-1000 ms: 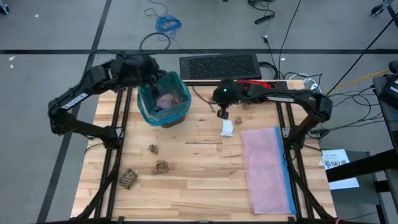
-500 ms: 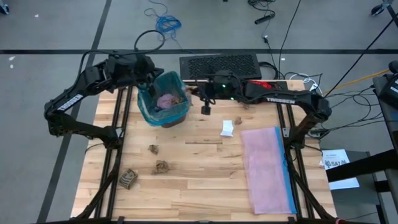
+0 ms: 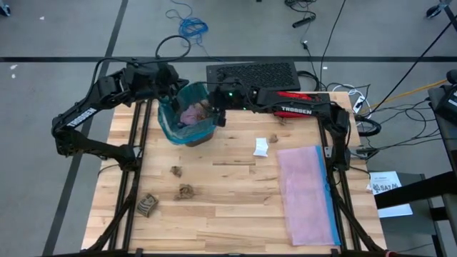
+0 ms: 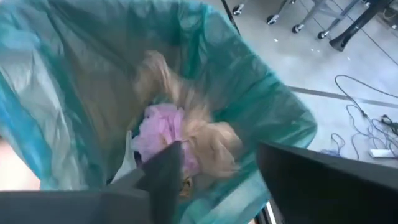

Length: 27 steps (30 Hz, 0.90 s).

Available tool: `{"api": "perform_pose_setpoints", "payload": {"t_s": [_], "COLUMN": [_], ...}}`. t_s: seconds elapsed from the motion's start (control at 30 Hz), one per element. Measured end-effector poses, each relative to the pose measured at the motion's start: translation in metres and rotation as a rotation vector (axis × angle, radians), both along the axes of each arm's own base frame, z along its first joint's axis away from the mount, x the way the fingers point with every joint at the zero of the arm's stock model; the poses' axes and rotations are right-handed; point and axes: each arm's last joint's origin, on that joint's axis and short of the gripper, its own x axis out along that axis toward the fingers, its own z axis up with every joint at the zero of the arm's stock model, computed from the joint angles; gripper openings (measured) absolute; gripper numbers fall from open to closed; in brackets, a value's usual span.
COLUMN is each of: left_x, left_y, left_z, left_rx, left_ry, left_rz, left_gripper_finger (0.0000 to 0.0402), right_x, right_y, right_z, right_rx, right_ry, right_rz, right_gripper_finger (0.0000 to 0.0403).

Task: Place trash/remove bag and relplace
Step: Put the brown napkin into the black trash bin

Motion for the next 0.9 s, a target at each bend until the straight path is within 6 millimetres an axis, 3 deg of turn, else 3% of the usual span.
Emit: {"api": "perform_pose_setpoints", "payload": {"t_s": [0.17, 0.37, 0.5, 0.67, 0.9], "left_x": [-0.001, -0.001, -0.001, -0.001, -0.001], "left_y": [0.0, 0.0, 0.0, 0.0, 0.0], "left_z": [-0.002, -0.002, -0.002, -0.002, -0.002], "left_rx": [-0.008, -0.009, -0.004, 0.003, 0.004], "left_ry": [0.017, 0.019, 0.022, 0.022, 0.021], "left_rz": [0.0, 0.0, 0.011, 0.022, 0.022], "left_gripper_finger": [0.0001, 0.0001, 0.0001, 0.0001, 0.0001], "right_x": [-0.007, -0.033, -0.057, -0.084, -0.12], "right_y": [0.003, 0.001, -0.022, -0.064, -0.12], "right_z": [0.017, 0.03, 0.015, -0.018, -0.075], "right_rx": [-0.03, -0.107, 0.024, 0.24, 0.276], "right_ry": [0.051, 0.274, 0.451, 0.52, 0.537], "right_rz": [0.027, -0.03, -0.07, -0.104, -0.24], "right_gripper_finger": [0.0275, 0.028, 0.0252, 0.0198, 0.0144]}}
